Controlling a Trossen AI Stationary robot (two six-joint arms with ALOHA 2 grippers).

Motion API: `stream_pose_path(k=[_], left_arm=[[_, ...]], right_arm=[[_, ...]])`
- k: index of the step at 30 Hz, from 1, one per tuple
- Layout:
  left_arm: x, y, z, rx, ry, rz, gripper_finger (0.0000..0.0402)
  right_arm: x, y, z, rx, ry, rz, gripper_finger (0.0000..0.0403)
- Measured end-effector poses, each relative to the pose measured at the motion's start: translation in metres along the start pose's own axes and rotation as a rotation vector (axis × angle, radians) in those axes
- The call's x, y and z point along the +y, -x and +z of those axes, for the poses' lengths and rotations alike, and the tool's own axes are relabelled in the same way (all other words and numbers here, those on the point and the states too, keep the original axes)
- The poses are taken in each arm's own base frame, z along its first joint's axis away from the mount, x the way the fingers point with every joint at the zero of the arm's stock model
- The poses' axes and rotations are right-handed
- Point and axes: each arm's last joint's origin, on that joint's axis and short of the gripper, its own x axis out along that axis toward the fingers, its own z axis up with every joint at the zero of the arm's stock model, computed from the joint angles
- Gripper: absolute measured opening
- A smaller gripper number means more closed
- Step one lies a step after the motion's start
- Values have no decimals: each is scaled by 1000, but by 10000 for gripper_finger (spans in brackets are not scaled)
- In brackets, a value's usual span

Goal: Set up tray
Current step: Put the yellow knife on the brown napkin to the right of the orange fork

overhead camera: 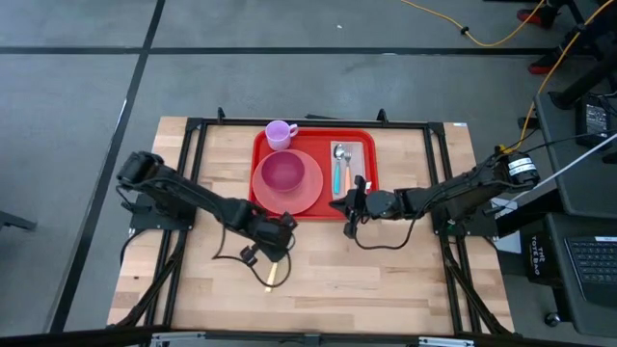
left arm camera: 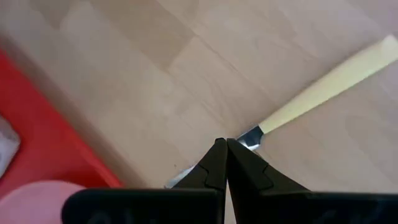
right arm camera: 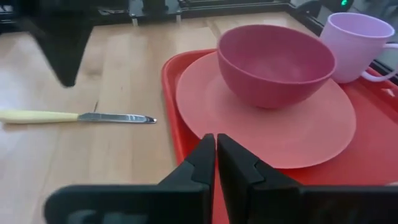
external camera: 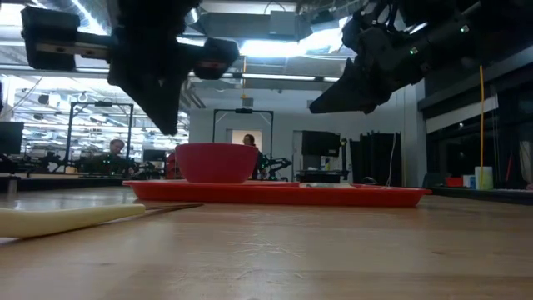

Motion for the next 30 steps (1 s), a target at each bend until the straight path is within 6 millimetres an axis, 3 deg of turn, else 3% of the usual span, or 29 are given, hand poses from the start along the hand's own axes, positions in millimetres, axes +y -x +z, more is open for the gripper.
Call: stream_pose_path(k=[9,17,30], left_arm=[[-1,-20,31,51,-75,-54,2],[-7,-25,35,68,-98,-28,19],[-26,-23,36,211,-266,86,101]], right_arm=[[-2,-1,0,0,42,-5,23],[0,0,0,7,33,46,23],[1,0,0,10,-19,58,24]])
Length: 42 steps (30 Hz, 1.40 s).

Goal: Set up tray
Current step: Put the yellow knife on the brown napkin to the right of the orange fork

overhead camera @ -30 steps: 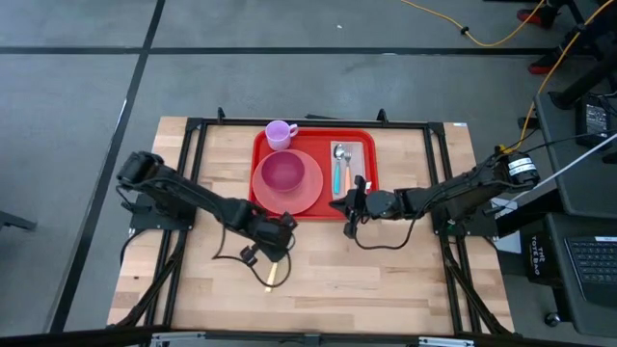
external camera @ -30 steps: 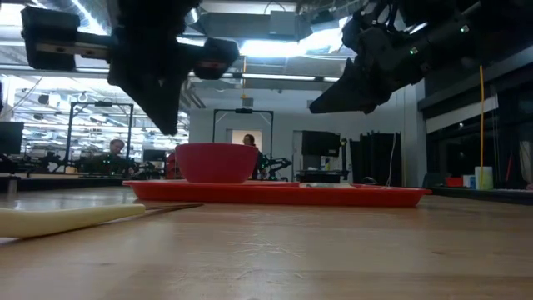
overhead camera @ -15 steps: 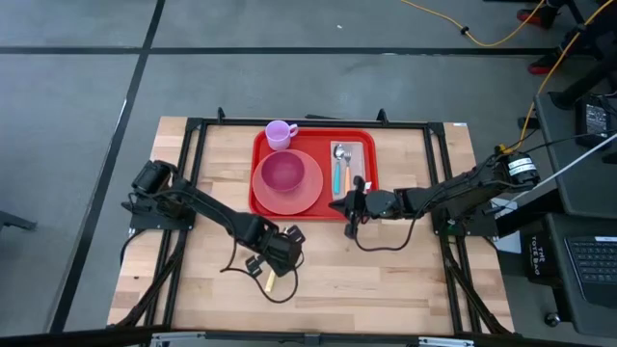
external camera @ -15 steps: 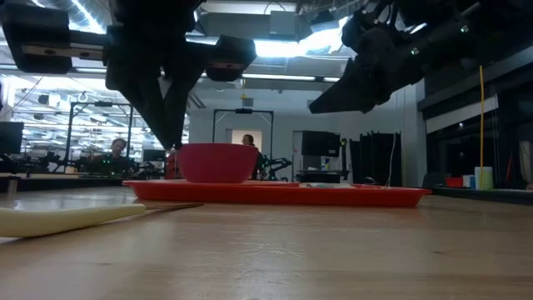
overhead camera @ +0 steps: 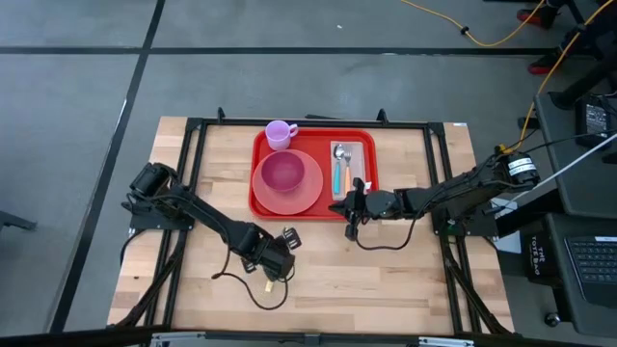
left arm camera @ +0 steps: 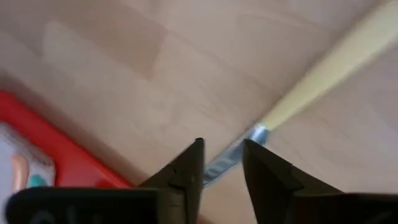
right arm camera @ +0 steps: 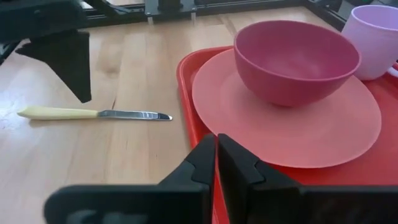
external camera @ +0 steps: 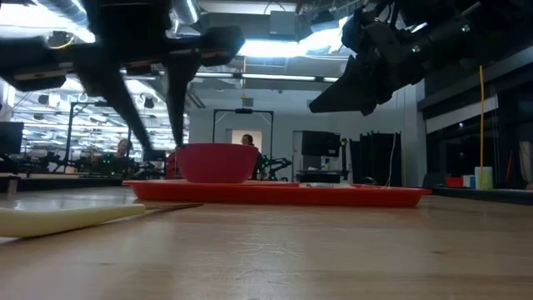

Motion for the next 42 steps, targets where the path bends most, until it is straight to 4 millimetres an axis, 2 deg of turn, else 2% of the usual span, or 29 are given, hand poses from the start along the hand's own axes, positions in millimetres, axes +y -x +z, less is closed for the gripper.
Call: stream_pose_path(k=[10,19,31,37,42], left_arm=[[-11,-9,-7,30,-231,-36,103],[-14,-10,-3,-54,-288,-102,102],[-22,-45,2,-3,-424,-154,102],[-25,-49,3,7,-441,-163,99],[-25,-49,3,14,-367,-167,87]], right_arm=[[2,0,0,12,-2,71,23],[2,0,0,12,-24,69,23],[2,0,1,5,-27,69,23],[2,0,1,5,-26,69,23],[2,0,1,6,-25,69,23]])
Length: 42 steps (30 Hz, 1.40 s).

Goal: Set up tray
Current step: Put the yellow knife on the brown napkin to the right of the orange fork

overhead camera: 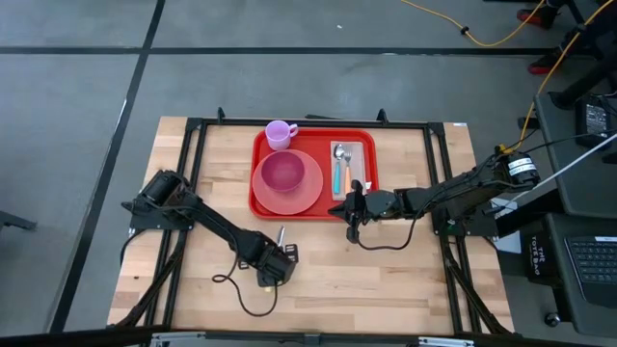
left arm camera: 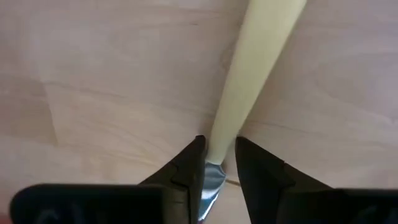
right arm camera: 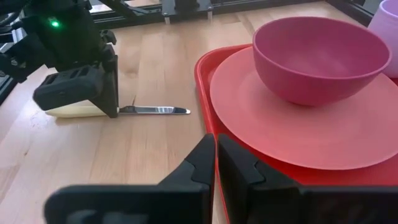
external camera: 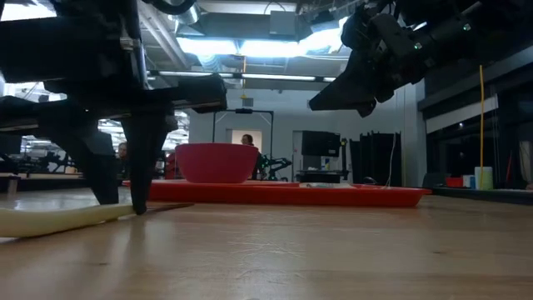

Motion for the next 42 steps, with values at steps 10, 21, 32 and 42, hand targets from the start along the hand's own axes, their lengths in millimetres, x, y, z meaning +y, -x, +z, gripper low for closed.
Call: stream_pose_path(k=[10,21,32,42], left_arm=[[0,-1,-2,2,138,-11,45],[1,2,-8,26,256,-20,33],[6,33,-35,66,389,28,31],[3,40,-43,98,446,10,31]], right_arm=[[0,0,0,0,2,0,23],[0,0,0,0,2,0,23],[0,0,0,0,-32,-1,23],[0,0,0,-1,-28,-1,23]])
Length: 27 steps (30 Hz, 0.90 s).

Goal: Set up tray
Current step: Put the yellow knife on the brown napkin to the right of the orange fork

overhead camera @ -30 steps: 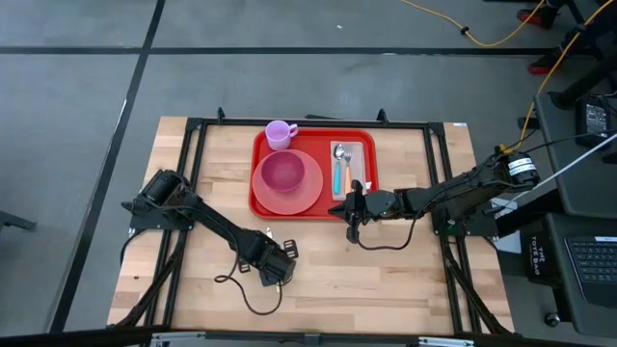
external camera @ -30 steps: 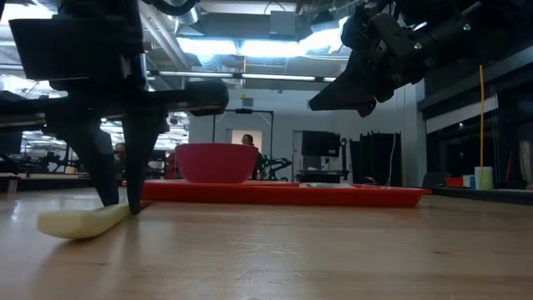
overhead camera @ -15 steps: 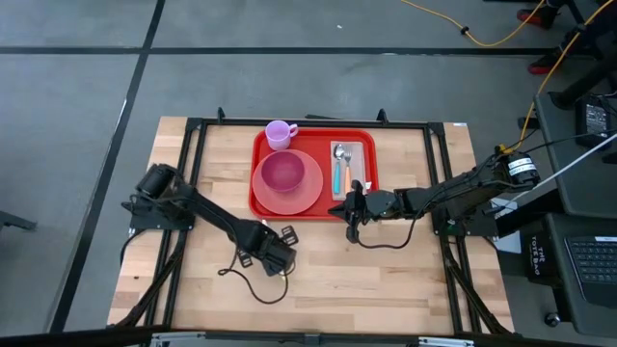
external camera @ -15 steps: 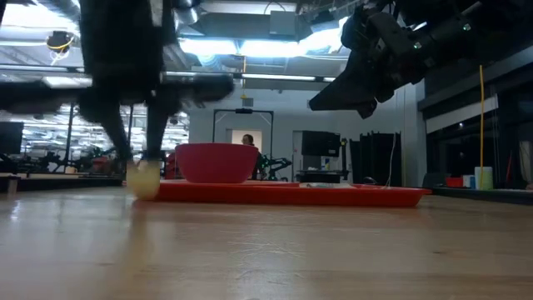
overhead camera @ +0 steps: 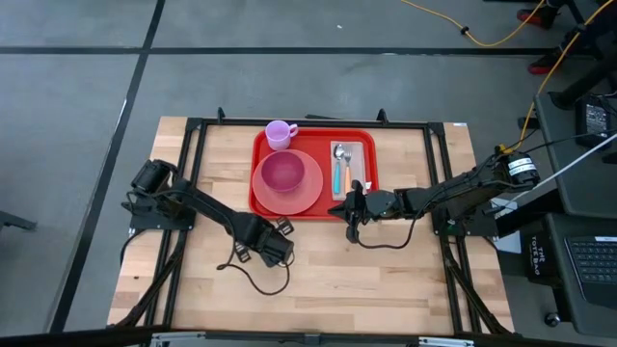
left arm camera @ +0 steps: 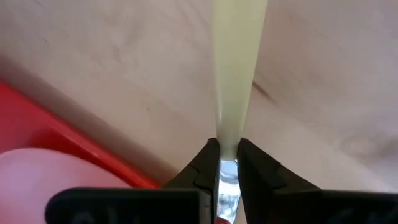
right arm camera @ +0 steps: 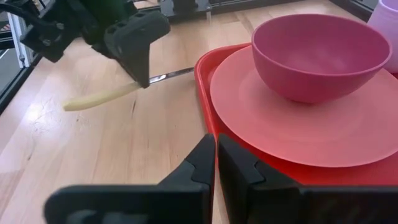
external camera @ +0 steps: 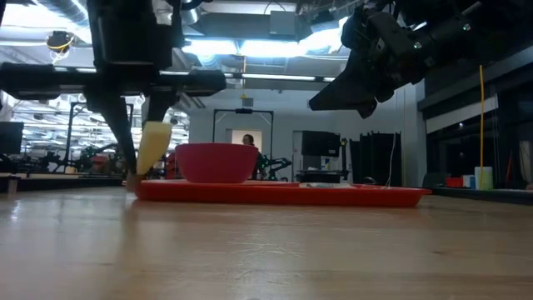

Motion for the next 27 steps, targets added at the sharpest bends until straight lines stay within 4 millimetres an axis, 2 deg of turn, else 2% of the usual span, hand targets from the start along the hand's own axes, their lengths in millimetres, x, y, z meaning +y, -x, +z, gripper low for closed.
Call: stream_pose_path(k=[6,16,21,27], left_arm=[[-1,1,10,-120,66,-42,31],[-9,3,5,-23,212,-71,31],[-8,18,4,52,234,-53,31],[-3,36,6,110,162,33,31]], right_arm=[[0,0,0,0,2,0,23],[0,0,0,1,4,0,23],[0,0,0,1,4,0,23],[0,0,0,1,1,0,23]])
